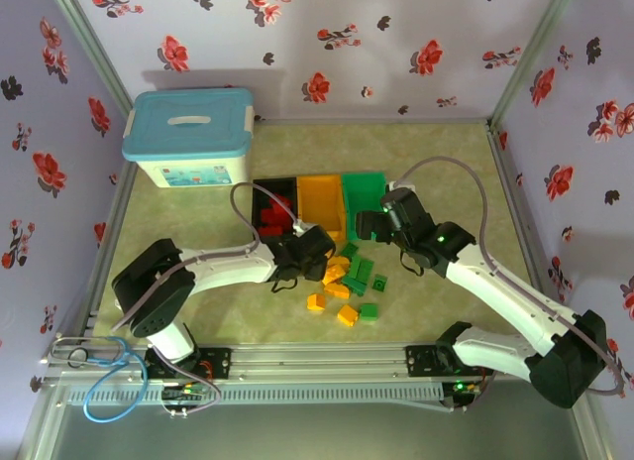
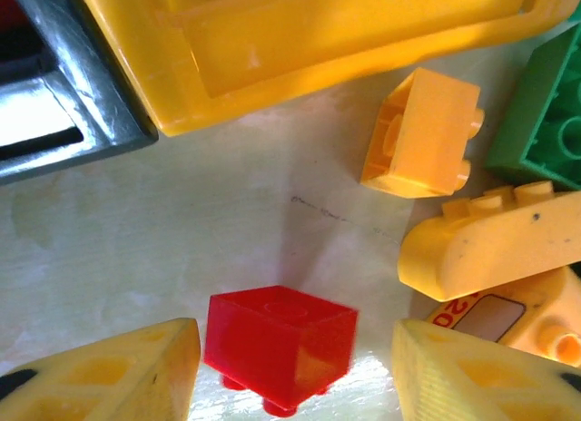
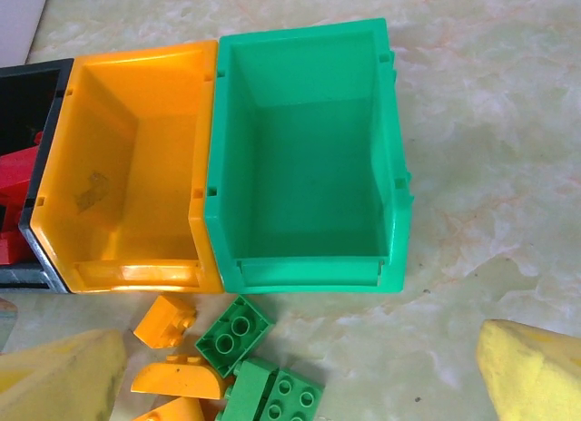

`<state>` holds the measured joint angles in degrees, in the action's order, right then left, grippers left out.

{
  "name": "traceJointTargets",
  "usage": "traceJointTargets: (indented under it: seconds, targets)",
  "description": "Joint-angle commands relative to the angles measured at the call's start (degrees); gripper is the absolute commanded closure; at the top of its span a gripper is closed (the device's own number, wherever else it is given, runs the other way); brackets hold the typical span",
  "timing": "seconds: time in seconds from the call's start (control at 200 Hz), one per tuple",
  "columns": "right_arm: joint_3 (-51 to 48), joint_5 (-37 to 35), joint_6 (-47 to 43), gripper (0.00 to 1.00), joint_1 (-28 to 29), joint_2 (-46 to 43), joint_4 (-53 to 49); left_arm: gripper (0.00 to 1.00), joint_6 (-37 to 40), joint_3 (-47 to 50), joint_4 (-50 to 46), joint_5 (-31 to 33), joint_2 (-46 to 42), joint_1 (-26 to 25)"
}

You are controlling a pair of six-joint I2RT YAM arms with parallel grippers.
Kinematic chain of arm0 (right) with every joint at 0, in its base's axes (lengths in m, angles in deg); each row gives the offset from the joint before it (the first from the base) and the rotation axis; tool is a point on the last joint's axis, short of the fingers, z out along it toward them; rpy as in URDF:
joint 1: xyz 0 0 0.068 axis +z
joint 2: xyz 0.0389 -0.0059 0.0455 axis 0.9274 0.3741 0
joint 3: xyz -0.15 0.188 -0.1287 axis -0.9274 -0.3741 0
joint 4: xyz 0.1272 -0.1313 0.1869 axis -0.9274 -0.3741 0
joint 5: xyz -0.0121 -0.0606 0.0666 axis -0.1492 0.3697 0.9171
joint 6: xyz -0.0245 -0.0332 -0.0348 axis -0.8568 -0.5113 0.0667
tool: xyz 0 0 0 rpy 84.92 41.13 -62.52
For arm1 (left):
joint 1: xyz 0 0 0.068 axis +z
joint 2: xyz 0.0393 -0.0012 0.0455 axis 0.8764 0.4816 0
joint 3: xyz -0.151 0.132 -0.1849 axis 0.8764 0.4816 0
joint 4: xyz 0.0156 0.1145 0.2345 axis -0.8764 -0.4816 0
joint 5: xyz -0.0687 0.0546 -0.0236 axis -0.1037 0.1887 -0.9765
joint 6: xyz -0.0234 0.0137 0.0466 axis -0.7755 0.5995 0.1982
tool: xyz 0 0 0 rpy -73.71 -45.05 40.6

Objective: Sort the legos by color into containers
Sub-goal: Pick up the lego from the center of the table.

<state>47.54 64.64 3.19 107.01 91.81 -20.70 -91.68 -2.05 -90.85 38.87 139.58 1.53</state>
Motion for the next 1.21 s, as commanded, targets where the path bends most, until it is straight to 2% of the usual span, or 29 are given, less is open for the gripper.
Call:
traceJointTargets:
  seconds: [0.0,0.445,0.68,0.865,1.05,1.2]
  targets:
    - [-0.2,-1.3,0.1,0.01,-0.4,0.0,0.4,0.43,0.9,-1.1,-2.4,0.2,1.8,0.0]
    - [-0.6,-1.6,-0.1,0.01,-0.7,-0.3,0.0,0.49,1.1,-2.0,-2.7,0.5,3.9,0.0]
    - [-1.4,-1.2,0.2,0.01,-0.7,-0.5,0.1,0.6,0.8,-1.5,-2.8,0.5,3.2,0.0]
    - [-2.4,0.6,0.5,0.01,-0.7,-0.5,-0.3,0.64,0.5,0.2,-0.4,-0.5,-0.8,0.4]
    - [-5.7,1.9,1.9,0.01,-0.7,-1.8,-0.1,0.66,-0.7,6.0,6.3,-5.8,-9.1,5.8]
    - [-8.6,3.8,3.2,0.01,-0.7,-2.6,1.1,0.68,1.2,6.2,5.2,-6.7,-13.7,10.8]
